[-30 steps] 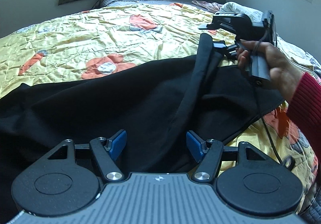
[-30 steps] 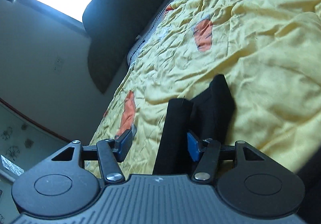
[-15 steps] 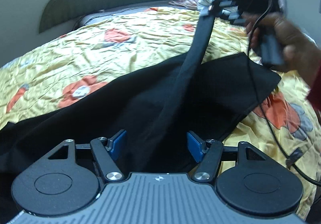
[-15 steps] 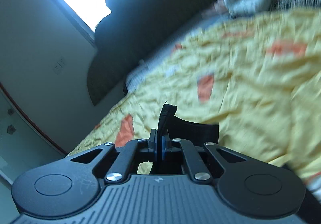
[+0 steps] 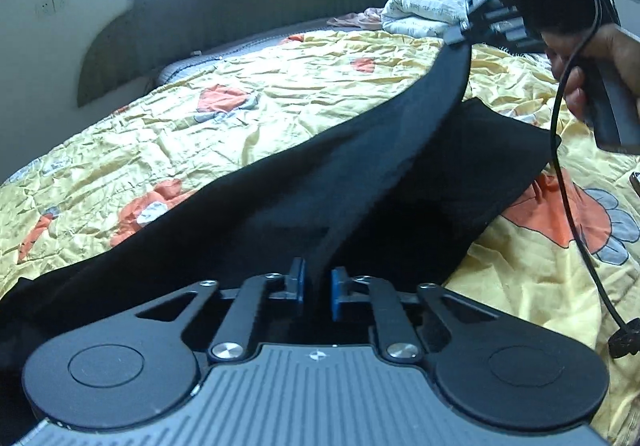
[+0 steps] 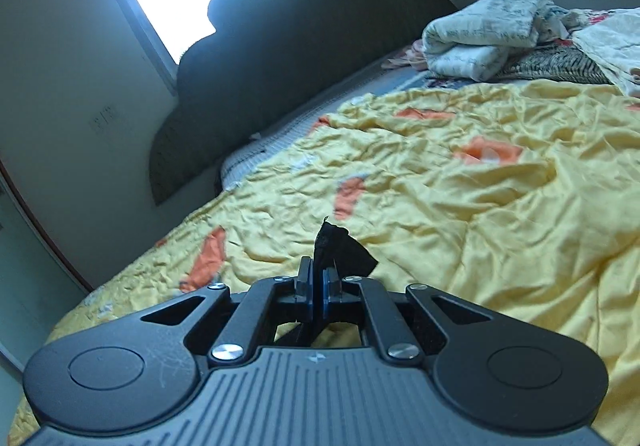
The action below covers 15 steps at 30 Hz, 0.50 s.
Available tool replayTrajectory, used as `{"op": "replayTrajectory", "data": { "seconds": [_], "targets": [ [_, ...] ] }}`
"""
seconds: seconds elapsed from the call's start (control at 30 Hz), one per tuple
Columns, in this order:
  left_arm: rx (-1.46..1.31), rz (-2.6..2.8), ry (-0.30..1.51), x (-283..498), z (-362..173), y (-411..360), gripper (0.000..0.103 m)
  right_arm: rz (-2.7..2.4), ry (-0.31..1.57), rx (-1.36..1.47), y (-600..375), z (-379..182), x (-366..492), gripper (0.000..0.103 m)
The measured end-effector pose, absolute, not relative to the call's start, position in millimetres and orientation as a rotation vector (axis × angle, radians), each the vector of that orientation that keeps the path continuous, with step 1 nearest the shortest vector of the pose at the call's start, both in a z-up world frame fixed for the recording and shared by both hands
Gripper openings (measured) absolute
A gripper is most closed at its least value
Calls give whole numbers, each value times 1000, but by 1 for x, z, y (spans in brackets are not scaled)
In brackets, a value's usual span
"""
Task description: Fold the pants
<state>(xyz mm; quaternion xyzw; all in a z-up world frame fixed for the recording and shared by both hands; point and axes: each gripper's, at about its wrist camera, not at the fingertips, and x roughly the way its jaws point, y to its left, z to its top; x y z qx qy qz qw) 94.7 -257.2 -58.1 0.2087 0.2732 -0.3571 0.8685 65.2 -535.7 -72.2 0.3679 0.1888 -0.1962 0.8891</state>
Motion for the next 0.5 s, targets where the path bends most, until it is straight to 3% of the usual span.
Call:
{"op": "replayTrajectory", "data": {
  "seconds": [0.23,0.3,0.5],
  "targets": [
    [416,-748,608,100,-59,-260,13,-444,486,888,-553,-109,63,5],
    [434,-741,597,99,-61,-262,26,-439,502,955,-556,-123,64,6],
    [487,-727,554,95,-66,-270,30,-419,512,1046,-559,-141,71,10]
  ]
}}
